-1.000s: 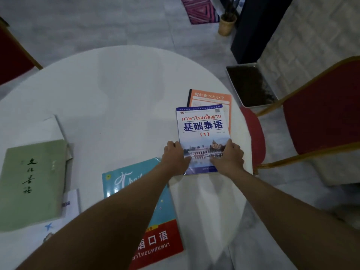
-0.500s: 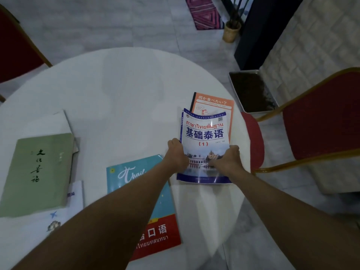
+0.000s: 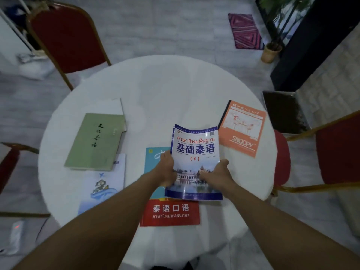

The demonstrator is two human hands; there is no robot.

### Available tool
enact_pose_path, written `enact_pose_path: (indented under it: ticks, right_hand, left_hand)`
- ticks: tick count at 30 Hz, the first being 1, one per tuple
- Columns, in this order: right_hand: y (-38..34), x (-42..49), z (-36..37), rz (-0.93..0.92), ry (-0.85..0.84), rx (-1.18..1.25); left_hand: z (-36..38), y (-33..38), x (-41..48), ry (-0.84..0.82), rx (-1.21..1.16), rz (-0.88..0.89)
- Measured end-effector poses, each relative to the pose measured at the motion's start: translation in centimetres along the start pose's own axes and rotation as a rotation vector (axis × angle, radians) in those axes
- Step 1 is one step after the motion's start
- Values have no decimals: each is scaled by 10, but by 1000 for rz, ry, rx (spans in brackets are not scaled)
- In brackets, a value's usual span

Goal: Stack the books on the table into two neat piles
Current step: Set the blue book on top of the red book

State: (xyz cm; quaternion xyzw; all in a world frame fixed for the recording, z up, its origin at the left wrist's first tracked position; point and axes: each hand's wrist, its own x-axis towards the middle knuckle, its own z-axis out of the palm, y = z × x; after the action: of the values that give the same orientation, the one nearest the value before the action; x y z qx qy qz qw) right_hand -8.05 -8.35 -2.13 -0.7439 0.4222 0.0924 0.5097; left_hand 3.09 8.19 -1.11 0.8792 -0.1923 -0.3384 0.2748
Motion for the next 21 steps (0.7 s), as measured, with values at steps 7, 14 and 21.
enact_pose_path:
  ticks: [7, 14, 21]
  right_hand:
    - [17, -17, 53, 21, -104, -86]
    - [16, -24, 63, -5, -90, -450]
    - [10, -20, 63, -48, -188, -539]
  left_hand:
    - [6, -60, -39, 3, 77, -142]
    - [10, -81, -51, 19, 254, -227]
    - [9, -85, -49, 49, 208, -198]
